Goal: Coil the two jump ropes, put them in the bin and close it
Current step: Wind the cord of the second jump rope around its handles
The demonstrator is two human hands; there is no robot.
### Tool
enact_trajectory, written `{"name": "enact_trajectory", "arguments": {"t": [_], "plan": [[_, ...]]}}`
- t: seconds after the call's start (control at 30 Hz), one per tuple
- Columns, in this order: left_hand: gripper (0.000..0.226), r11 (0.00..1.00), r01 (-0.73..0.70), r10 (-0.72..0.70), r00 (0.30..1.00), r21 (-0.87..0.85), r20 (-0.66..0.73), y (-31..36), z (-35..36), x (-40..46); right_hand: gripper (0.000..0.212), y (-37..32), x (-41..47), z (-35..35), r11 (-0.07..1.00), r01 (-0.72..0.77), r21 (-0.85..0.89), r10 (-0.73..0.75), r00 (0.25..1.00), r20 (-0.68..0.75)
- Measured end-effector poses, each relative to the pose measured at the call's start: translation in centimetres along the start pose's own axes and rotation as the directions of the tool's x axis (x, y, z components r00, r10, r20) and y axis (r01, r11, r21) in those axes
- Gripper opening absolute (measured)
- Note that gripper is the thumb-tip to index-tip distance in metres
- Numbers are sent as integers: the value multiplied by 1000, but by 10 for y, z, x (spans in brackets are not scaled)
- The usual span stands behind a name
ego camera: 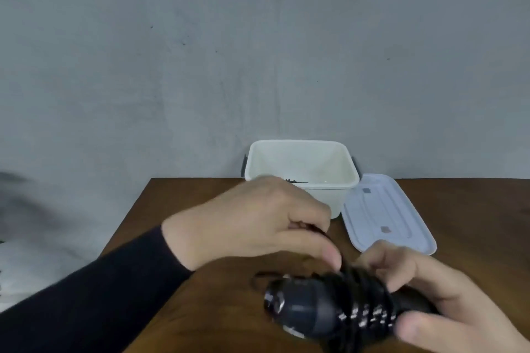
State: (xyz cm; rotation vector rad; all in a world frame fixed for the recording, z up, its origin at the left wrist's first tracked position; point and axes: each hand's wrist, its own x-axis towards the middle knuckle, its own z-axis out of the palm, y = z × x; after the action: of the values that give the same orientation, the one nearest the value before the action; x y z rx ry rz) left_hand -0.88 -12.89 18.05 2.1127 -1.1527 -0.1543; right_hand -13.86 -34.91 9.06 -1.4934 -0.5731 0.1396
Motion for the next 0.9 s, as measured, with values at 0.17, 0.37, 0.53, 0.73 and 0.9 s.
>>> {"name": "enact_trajectory", "arguments": {"t": [0.17, 0.37, 0.53, 0.73, 0.9], "plan": [[39, 890, 241, -296, 951, -388, -89, -2, 91, -60, 37, 12, 14, 17, 864, 277, 421, -78, 899, -432], [35, 573, 315, -568, 818, -757, -90, 8, 104, -54, 65, 36, 14, 21, 944, 109, 313, 144, 716, -683], [7, 770, 278, -541, 762, -574, -356, 3, 121, -50, 80, 51, 17, 29, 914, 16, 405, 264, 736, -624], [38, 909, 207, -353, 845, -362, -403, -13, 128, -60, 94, 43, 12, 25, 899, -60, 434, 287, 829, -479], [47, 965, 209, -258, 875, -160, -410, -14, 123, -59, 96, 46, 12, 27, 875, -86, 476, 336, 818, -468]]}}
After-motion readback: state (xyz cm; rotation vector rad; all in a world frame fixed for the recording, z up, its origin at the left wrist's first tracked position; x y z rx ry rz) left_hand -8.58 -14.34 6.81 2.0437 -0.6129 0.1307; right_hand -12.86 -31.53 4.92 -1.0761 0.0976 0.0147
